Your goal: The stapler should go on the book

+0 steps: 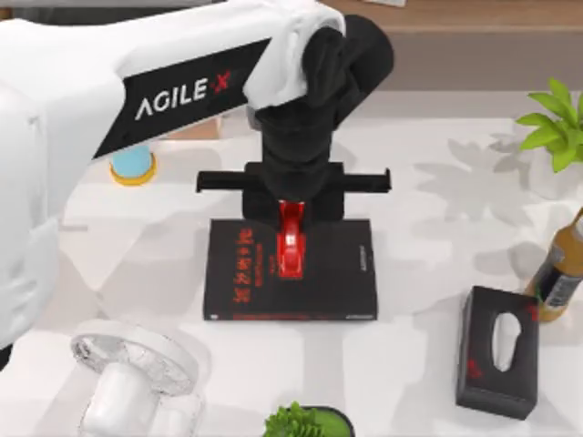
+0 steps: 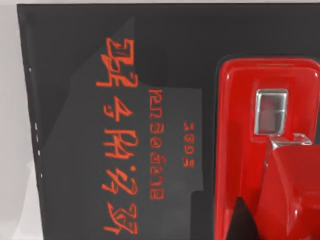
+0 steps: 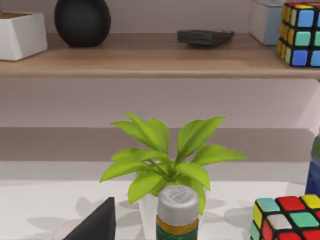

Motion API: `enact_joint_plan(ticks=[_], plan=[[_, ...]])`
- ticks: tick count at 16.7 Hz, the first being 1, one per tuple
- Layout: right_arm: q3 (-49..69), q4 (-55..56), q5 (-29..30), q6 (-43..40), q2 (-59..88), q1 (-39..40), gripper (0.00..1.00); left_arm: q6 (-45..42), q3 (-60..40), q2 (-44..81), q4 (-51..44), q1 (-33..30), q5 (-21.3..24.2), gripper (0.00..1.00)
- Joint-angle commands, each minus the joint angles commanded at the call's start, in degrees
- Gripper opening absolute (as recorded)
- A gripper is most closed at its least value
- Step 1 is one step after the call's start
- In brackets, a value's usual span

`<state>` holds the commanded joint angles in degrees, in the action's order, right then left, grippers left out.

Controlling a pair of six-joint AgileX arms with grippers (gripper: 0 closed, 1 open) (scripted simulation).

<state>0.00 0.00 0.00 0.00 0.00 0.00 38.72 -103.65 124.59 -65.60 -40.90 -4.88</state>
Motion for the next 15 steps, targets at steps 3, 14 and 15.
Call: enact_joint_plan(ticks=[3, 14, 15], plan=[[0.00, 0.00, 0.00, 0.00, 0.00, 0.00, 1.00, -0.13, 0.02, -0.18, 0.05, 0.18, 0.10, 0.00], [0.00, 0.00, 0.00, 0.00, 0.00, 0.00, 1.00, -0.36, 4.38, 1.55, 5.96, 0.34, 0.04, 0.00], [0.00, 0.00, 0.00, 0.00, 0.00, 0.00, 1.00, -0.36, 4.38, 1.55, 5.96, 0.34, 0.04, 0.00]])
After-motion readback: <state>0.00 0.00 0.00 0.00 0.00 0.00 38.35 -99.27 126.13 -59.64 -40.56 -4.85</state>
